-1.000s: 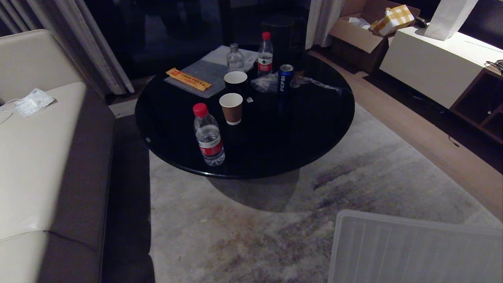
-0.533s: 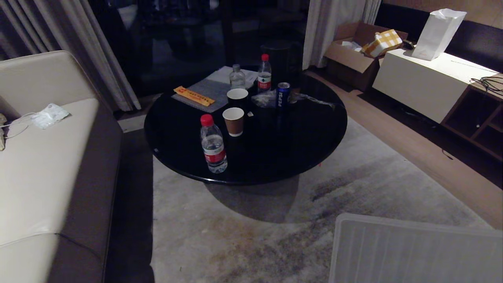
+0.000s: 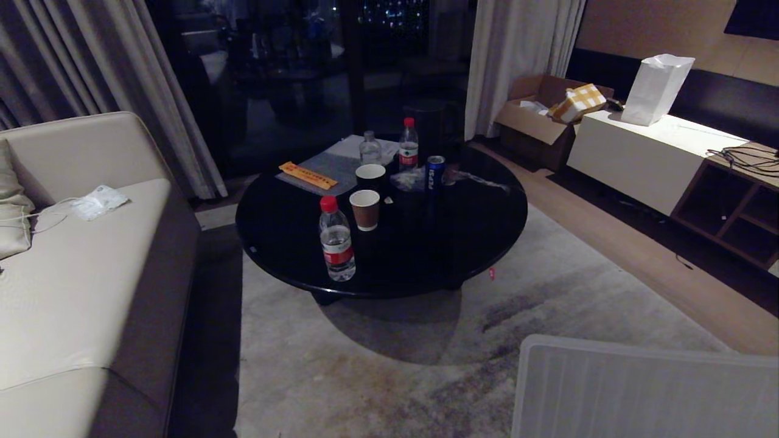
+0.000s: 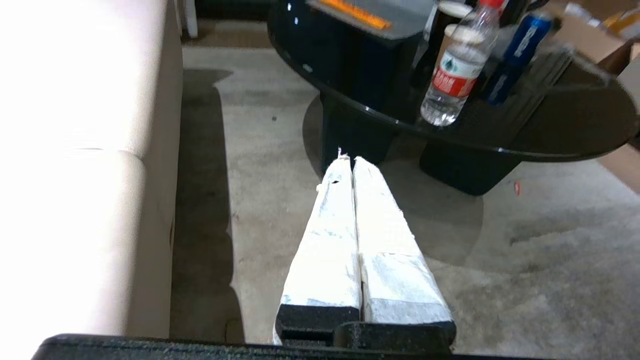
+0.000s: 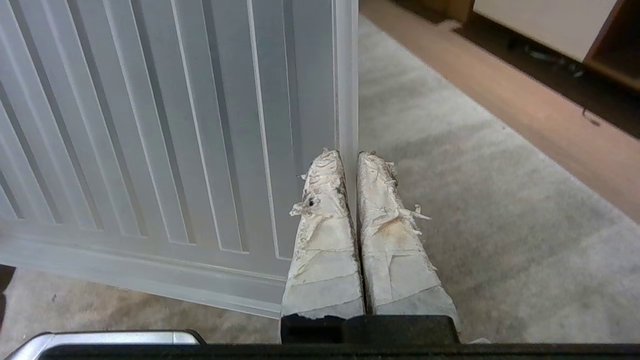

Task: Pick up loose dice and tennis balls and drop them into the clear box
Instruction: Close the lid

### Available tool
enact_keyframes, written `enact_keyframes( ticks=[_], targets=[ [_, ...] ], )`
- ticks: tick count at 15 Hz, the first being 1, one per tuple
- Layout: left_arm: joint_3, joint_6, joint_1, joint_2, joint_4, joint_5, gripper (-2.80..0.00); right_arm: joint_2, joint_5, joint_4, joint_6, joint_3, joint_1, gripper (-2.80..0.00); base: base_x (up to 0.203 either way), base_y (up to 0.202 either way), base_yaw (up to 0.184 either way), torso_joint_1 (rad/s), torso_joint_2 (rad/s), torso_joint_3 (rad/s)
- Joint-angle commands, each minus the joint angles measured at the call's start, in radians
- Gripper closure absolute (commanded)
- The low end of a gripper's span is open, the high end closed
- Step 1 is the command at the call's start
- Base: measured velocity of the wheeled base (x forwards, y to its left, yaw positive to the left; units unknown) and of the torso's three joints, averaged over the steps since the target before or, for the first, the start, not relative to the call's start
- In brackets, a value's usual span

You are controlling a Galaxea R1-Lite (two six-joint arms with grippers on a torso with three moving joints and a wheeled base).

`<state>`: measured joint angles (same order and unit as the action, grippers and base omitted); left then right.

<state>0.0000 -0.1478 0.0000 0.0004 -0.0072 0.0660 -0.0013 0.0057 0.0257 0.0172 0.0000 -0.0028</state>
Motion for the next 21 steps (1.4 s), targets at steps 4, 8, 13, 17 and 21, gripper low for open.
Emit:
enact_keyframes(
  ticks=[4,8,13,17,21],
  targets=[
    [0.0,-0.001,0.0,0.001,-0.001,0.0,0.0,0.001,0.0,0.001,-0.002,0.009,0.0,0.0,0.0,0.0,0.0,0.001,0.0,0.208],
    [0.0,0.002,0.0,0.001,-0.002,0.0,0.0,0.001,0.0,0.002,-0.002,0.009,0.0,0.0,0.0,0.0,0.0,0.002,0.0,0.067],
    [0.0,0.002,0.0,0.001,-0.001,0.0,0.0,0.001,0.0,0.002,0.0,0.009,0.0,0.0,0.0,0.0,0.0,0.0,0.0,0.0],
    [0.0,0.002,0.0,0.0,0.0,0.0,0.0,0.001,0.0,0.0,-0.001,0.009,0.0,0.0,0.003,-0.007,0.143,0.004,0.0,0.005],
    [0.0,0.001,0.0,0.0,-0.001,0.0,0.0,0.001,0.0,0.0,0.0,0.009,0.0,0.0,0.001,-0.005,0.121,0.002,0.0,0.003]
  ],
)
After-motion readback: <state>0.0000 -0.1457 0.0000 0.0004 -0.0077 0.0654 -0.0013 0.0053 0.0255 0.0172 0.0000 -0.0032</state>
